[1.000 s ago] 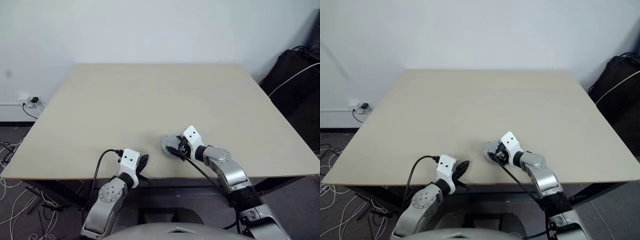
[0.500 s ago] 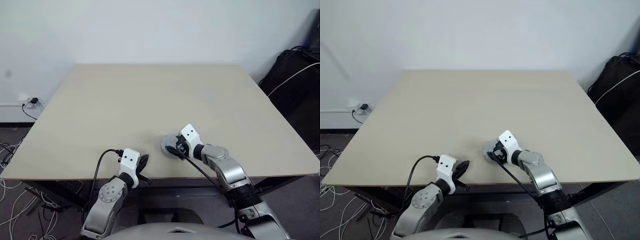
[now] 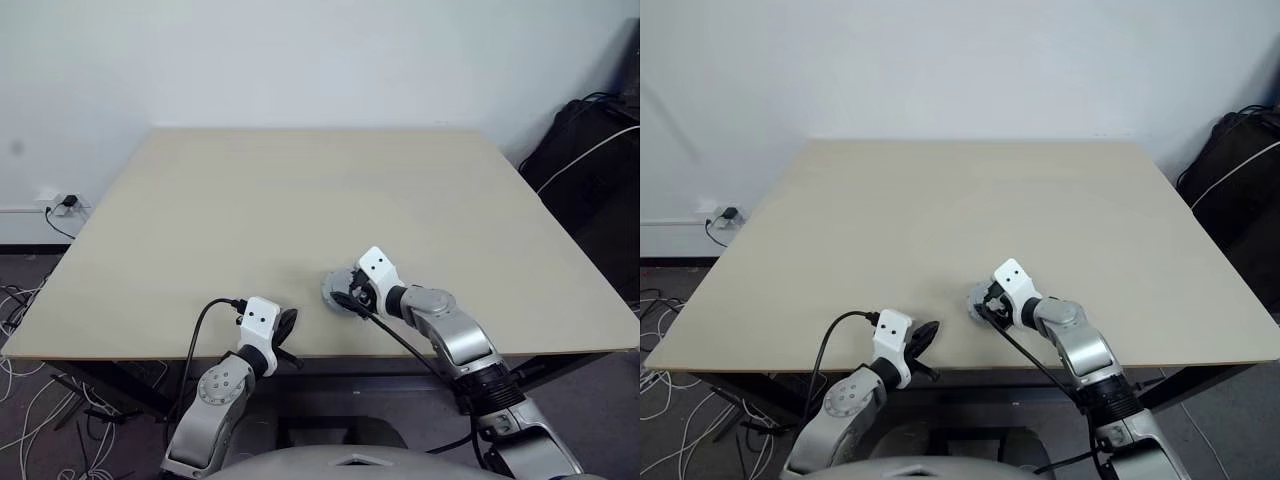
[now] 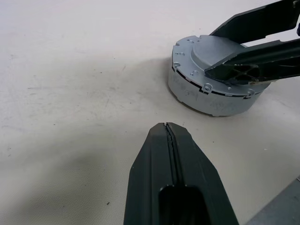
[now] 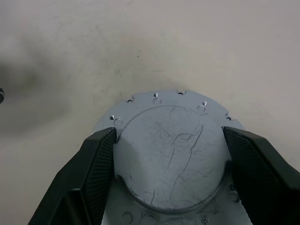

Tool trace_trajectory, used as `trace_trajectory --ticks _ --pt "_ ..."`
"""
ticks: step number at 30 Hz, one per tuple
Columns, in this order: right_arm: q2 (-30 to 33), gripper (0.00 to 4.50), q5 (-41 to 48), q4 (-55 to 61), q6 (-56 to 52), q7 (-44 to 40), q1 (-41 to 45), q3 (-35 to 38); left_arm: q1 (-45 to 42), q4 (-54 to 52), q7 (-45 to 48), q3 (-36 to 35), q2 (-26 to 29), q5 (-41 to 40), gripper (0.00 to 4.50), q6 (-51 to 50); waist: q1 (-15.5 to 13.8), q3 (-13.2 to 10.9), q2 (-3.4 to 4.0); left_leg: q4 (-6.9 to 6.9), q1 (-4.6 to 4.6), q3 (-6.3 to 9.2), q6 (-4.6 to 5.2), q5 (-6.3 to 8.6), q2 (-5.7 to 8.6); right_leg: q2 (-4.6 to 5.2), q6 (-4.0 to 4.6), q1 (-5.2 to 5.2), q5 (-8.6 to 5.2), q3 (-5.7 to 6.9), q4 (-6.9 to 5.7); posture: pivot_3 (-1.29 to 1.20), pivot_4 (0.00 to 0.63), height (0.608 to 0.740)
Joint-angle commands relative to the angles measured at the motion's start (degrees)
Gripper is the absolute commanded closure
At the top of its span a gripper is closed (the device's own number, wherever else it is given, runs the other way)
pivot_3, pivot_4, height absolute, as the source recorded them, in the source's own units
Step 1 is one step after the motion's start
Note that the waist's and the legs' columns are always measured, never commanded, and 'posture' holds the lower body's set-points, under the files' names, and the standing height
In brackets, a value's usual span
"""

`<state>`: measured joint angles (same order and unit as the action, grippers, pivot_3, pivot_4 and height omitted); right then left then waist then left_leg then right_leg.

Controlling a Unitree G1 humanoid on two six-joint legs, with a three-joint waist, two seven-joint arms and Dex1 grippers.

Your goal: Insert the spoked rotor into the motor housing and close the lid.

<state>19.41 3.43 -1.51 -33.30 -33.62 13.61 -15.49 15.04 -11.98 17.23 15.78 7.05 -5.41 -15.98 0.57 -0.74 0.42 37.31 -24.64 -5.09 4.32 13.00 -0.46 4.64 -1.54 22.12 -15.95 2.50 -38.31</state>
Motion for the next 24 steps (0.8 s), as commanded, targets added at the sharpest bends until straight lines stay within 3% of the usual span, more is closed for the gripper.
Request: trace_trajectory --ticks 1,17,24 --pt "0.7 1.24 -1.63 -0.24 -2.11 1.4 -0.31 -0.33 -0.33 -2.37 0.16 -0.02 0.01 -0.16 4.5 0.78 -0.01 0.0 0.01 0.0 0.0 0.0 0.0 0.0 0.0 0.0 0.0 0.0 0.0 0.0 0.0 0.0 0.0 0.74" --pt "0.4 1.24 -1.05 -3.54 3.44 2.61 -1.51 0.98 -0.7 -2.54 0.39 -0.13 0.38 -0.08 4.5 0.43 0.02 0.01 0.0 0.0 0.02 0.0 0.0 0.0 0.0 0.01 -0.03 -0.02 0.02 0.01 0.0 0.0 0.0 0.74" --pt "0.25 1.24 -1.05 -2.96 1.04 2.54 -1.13 0.43 -8.19 0.97 0.7 -1.7 0.68 0.82 4.5 2.43 -0.17 0.02 0.0 0.0 0.02 0.0 0.0 0.0 0.0 0.02 -0.04 -0.04 0.04 0.03 0.0 0.0 0.0 0.74"
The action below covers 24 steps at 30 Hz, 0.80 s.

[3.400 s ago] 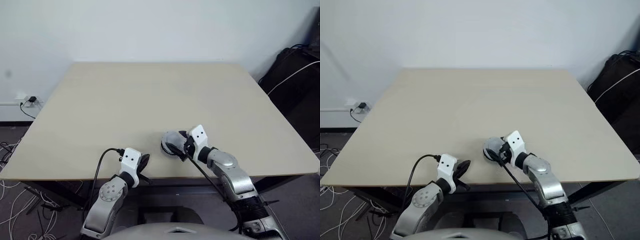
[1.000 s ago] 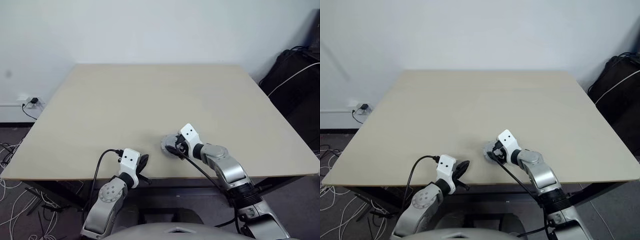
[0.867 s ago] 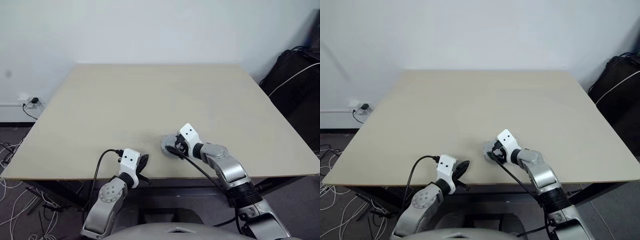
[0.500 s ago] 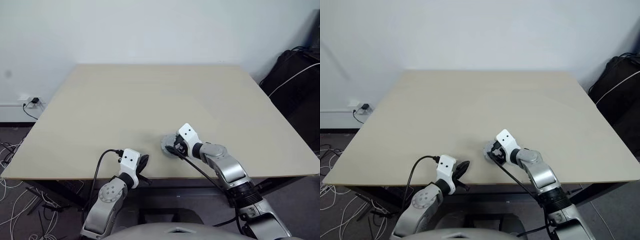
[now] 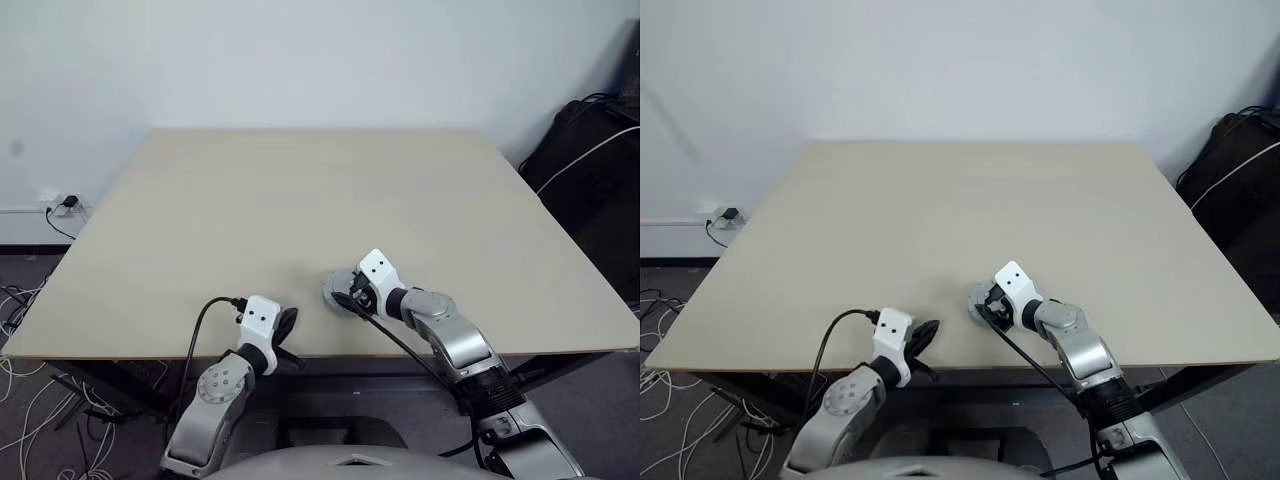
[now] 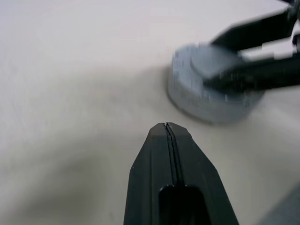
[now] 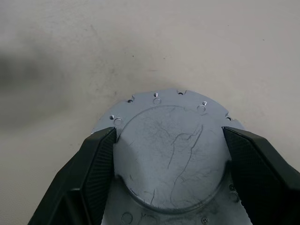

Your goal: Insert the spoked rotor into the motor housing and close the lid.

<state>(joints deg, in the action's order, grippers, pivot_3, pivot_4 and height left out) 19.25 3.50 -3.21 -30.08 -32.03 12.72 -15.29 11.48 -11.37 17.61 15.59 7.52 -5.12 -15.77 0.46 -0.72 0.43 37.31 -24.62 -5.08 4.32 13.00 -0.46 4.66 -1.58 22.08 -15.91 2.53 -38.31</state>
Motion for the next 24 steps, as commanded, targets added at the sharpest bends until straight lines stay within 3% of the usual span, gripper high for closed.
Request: trace_trajectory --ticks 1,12,24 --pt "0.32 1.24 -1.13 -1.25 -2.3 1.03 -0.17 0.21 -5.62 0.89 0.42 -1.75 0.25 0.46 4.5 2.43 -0.05 0.02 -0.01 0.0 0.0 0.0 0.0 0.0 0.0 0.0 0.01 0.0 0.03 0.02 0.0 0.0 0.0 0.74" --pt "-1.41 1.24 -0.92 0.24 -3.45 2.45 -0.58 0.16 -23.89 15.98 18.6 -2.57 3.5 -7.44 4.5 -5.65 0.19 0.19 -0.05 0.03 0.06 0.0 0.0 -0.02 -0.01 -0.08 0.0 -0.09 0.05 0.03 0.07 0.0 0.0 0.74" --pt "-1.85 1.24 -0.34 4.21 -5.1 4.38 -3.58 0.89 -36.3 30.93 21.04 -2.93 0.42 -6.87 4.5 -11.95 0.02 0.18 -0.13 0.05 0.01 0.02 0.04 -0.02 0.0 -0.08 -0.03 -0.11 0.07 0.04 0.13 0.0 0.0 0.74"
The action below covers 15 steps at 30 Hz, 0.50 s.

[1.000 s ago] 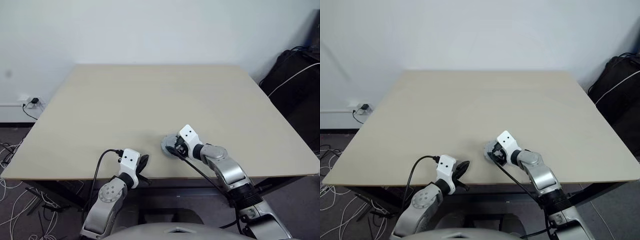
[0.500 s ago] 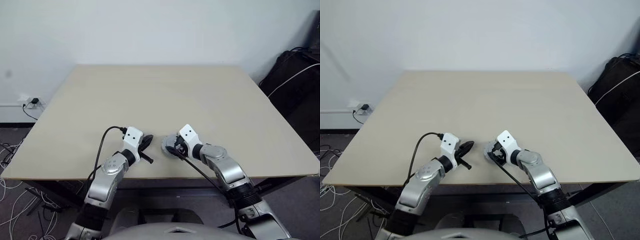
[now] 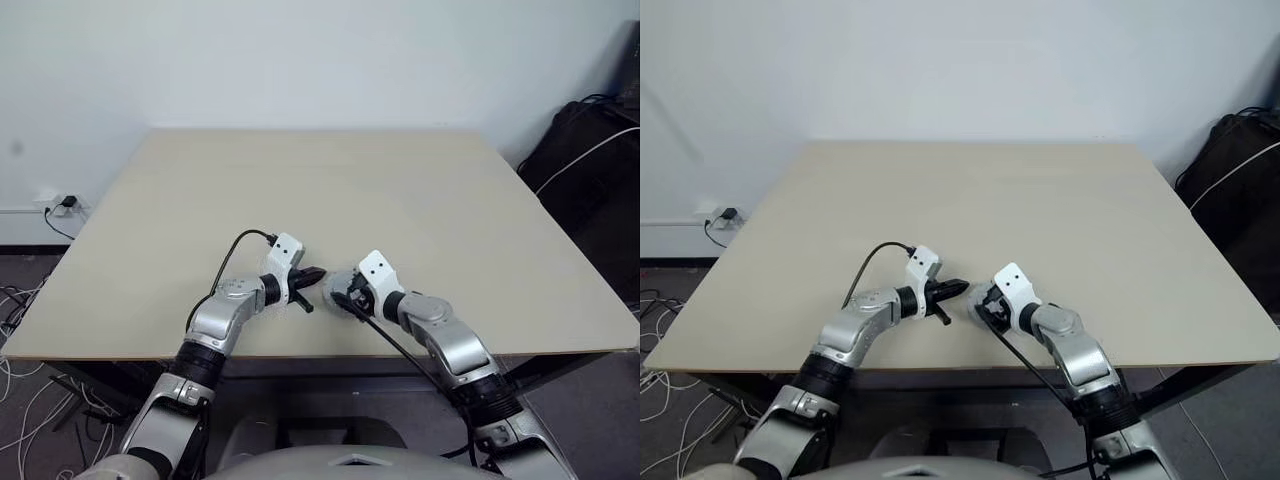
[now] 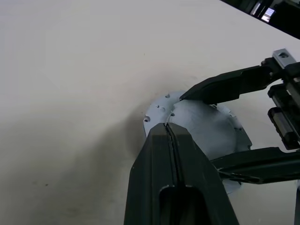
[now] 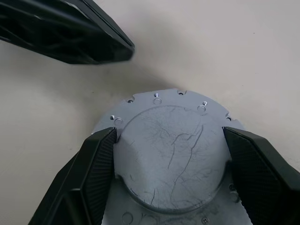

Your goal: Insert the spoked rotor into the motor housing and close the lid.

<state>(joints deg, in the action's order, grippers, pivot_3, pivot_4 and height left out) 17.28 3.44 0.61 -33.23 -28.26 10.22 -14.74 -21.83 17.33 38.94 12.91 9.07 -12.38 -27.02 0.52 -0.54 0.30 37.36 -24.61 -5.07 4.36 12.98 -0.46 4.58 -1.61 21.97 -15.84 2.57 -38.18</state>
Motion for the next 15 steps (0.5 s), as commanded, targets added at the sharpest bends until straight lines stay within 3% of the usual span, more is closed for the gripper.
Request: trace_trajectory --ticks 1,15 --pt "0.09 1.24 -0.22 0.6 -2.08 0.73 -1.23 0.37 -3.64 3.35 -0.71 -0.38 -1.66 0.51 4.5 -0.97 -0.05 -0.01 -0.02 0.0 0.0 0.0 0.01 0.01 0.0 0.01 0.0 -0.01 0.0 0.0 0.01 0.0 0.0 0.74" --pt "-0.17 1.24 0.04 1.71 -2.85 1.34 -1.41 0.18 -6.82 9.27 -0.72 0.29 -4.32 2.45 4.5 -1.54 -0.04 -0.05 -0.07 -0.02 -0.07 0.02 0.05 0.03 0.01 0.04 -0.01 0.02 0.01 -0.01 0.11 0.0 0.0 0.74"
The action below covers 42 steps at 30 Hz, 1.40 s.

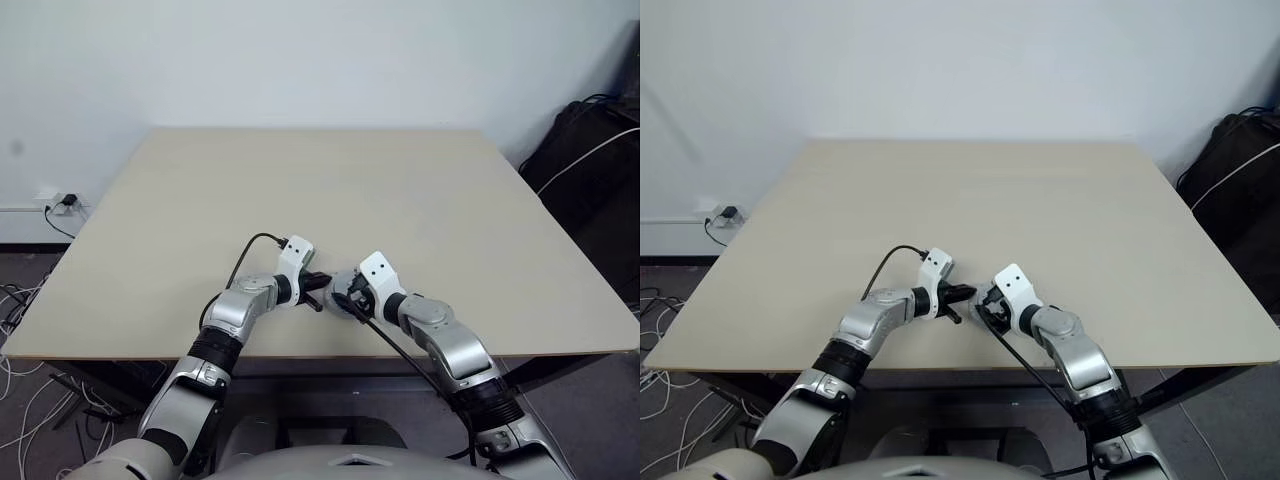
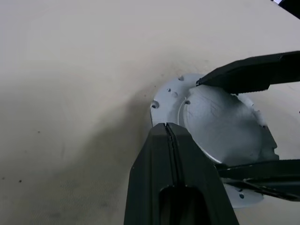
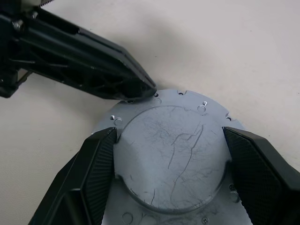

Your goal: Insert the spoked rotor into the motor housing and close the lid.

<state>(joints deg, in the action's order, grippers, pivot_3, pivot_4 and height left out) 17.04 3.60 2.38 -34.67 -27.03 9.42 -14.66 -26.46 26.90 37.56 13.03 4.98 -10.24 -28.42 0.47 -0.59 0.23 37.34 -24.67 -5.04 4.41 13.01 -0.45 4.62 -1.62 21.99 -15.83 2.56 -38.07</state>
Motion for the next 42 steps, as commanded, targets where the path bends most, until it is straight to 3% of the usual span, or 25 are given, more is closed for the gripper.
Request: trace_trajectory --ticks 1,18,22,36,42 --pt "0.06 1.24 -0.16 -0.13 -1.41 0.12 -0.61 0.04 -2.25 0.02 0.55 0.39 -0.23 0.73 4.5 -0.48 0.0 0.0 0.0 0.0 0.0 0.0 0.0 0.0 0.0 0.01 0.0 0.0 0.0 0.0 0.0 0.0 0.0 0.74" --pt "-0.29 1.24 0.04 1.16 -1.96 0.46 -1.77 0.38 -2.19 0.49 3.8 2.56 -2.18 1.77 4.5 -1.15 -0.1 0.01 0.0 -0.03 -0.02 0.01 0.06 0.04 0.06 0.07 0.01 -0.02 0.0 0.0 0.09 0.0 0.0 0.74" --pt "-0.37 0.01 0.26 2.66 -3.09 1.51 -2.78 1.66 -2.23 0.64 3.87 2.33 -2.45 2.05 4.5 -1.15 -0.17 0.01 0.0 -0.03 -0.03 0.01 0.09 0.06 0.08 0.09 0.0 -0.03 0.0 0.0 0.11 0.0 0.0 0.74" --pt "2.34 0.01 3.57 16.47 -4.73 3.11 -12.9 10.56 -1.48 0.57 3.8 1.92 -3.08 2.25 4.5 -0.61 -1.46 -0.01 -0.03 -0.03 -0.06 0.01 0.15 0.09 0.14 0.16 -0.01 -0.03 0.0 0.0 0.15 0.0 0.0 0.74" --pt "-4.0 0.01 12.56 17.31 -10.18 5.13 -14.03 19.1 -1.67 0.55 4.38 1.92 -2.93 2.24 4.5 -0.5 -1.4 -0.03 -0.06 -0.02 -0.06 0.01 0.15 0.09 0.13 0.14 -0.03 -0.01 0.02 0.01 0.14 0.0 0.0 0.74"
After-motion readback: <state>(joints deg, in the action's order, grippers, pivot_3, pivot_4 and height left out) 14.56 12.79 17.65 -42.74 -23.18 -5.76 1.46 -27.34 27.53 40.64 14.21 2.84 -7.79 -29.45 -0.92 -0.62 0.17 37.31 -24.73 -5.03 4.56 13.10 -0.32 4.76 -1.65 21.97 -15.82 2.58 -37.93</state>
